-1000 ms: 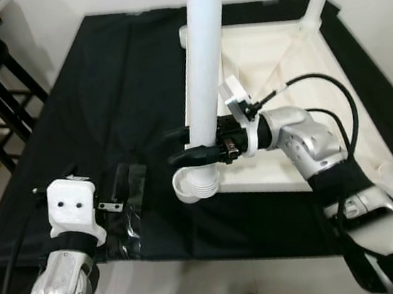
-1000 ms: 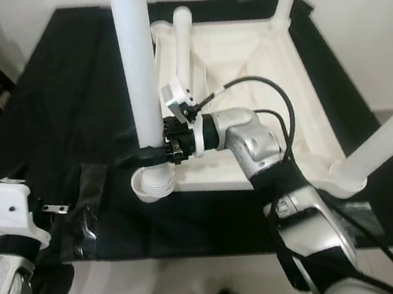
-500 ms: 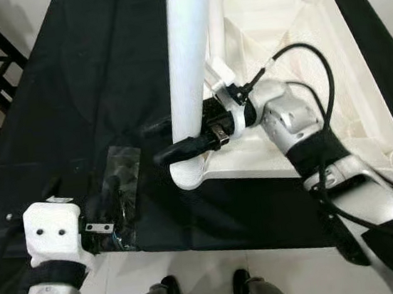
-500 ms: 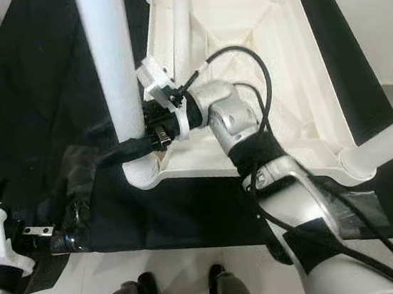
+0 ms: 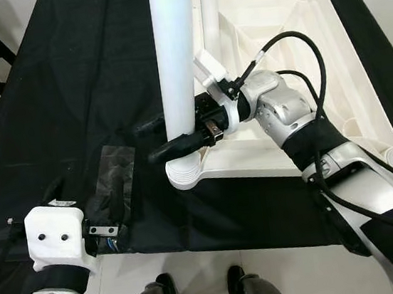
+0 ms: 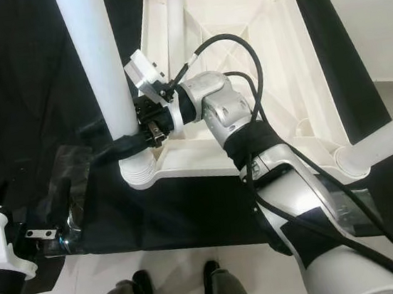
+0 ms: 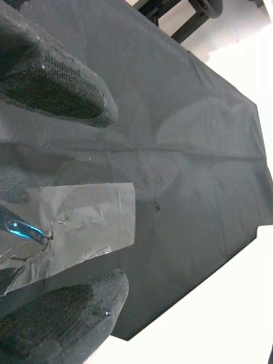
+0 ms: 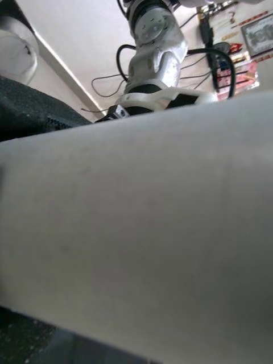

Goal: Building children table

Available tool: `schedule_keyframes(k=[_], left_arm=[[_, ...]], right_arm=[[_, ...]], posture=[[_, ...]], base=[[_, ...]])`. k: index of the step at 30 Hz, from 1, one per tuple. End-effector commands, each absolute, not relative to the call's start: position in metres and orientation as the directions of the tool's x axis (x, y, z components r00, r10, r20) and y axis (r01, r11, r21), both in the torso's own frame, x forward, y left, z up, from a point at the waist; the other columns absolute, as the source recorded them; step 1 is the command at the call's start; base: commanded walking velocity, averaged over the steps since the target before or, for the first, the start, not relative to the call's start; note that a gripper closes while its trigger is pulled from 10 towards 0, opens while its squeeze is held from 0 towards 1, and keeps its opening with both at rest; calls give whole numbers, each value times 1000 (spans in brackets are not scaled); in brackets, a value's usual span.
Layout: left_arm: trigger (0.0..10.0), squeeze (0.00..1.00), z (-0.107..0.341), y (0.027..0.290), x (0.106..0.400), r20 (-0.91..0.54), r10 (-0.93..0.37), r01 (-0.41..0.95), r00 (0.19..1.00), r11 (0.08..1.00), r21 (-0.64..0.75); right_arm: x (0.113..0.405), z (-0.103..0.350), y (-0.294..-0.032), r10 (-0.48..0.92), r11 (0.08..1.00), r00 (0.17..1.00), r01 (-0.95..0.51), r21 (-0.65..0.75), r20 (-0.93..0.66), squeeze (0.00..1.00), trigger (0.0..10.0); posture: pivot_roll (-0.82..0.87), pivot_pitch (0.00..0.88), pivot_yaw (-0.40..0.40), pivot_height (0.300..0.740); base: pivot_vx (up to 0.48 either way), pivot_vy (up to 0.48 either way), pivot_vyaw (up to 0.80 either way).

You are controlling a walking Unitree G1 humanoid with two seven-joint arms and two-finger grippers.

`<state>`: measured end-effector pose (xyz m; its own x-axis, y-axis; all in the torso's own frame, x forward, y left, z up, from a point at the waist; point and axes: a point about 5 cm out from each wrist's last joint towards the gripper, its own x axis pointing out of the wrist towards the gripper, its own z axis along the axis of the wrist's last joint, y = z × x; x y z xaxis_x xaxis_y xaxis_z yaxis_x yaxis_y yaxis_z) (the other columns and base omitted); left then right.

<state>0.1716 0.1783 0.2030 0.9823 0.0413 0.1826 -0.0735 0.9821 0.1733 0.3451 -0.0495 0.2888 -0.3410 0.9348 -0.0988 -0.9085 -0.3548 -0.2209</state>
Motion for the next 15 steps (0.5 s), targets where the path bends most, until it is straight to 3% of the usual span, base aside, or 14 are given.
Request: schedule_keyframes(k=[1,10,15], left_arm=[[10000,0,201,177,168,162,39,-68,986,982,176],[10000,0,201,177,163,154,38,-68,987,979,192],[10000,0,201,178,163,151,39,-69,988,978,198]], right_arm=[[343,251,-46,917,-380,-367,-923,-65,-155,0,10000],[345,247,-38,913,-385,-372,-922,-50,-167,0,10000],[345,240,-39,890,-407,-360,-904,-132,-280,0,10000]], posture=[[135,387,-69,740],[159,392,-70,740],[156,393,-71,740]], base=[[0,0,0],[0,0,0],[0,0,0]])
